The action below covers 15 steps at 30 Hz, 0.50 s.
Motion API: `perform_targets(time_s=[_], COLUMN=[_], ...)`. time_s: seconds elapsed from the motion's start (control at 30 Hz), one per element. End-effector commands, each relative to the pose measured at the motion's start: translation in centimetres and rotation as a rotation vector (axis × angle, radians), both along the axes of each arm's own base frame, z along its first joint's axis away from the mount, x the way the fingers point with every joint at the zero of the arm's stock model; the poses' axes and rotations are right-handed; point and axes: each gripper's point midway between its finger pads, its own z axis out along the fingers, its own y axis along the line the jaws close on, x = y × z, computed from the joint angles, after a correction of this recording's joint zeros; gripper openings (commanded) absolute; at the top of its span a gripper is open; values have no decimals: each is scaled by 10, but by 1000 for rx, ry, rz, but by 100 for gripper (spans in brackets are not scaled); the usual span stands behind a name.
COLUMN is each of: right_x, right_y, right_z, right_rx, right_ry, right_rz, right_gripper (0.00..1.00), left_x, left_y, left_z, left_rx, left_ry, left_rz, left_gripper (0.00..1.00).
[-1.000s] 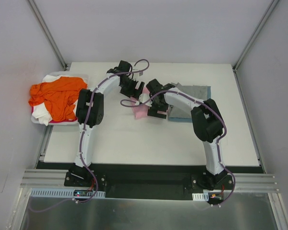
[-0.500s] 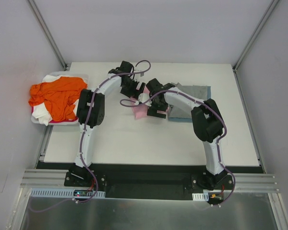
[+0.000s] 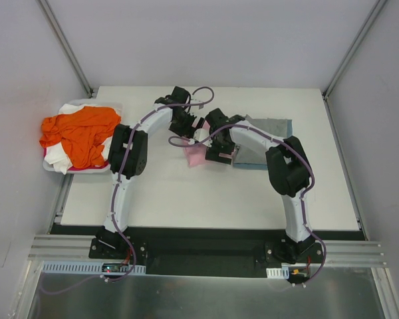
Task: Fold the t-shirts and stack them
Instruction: Neatly place the folded tshirt to the corner
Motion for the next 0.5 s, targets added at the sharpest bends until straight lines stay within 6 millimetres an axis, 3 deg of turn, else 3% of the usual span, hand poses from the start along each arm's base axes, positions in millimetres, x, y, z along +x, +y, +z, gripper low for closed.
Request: perform_targets(time_s=[0.0, 0.3, 0.43, 0.47], right_x=[-2, -3, -4, -4], right_y=[2, 2, 2, 3], right_z=[-8, -10, -10, -11], right_rx=[16, 15, 19, 20], right_ry=[32, 37, 39, 40], right_rz=[14, 10, 10, 12], right_gripper=[92, 65, 52, 48], left_x=[-30, -33, -36, -37], left_y=[7, 10, 10, 9], left_z=[-13, -18, -21, -22], left_rx=[48, 80, 96, 97], left_ry=[104, 110, 116, 122], left_rz=[-15, -8, -18, -20], left_gripper=[86, 72, 61, 53])
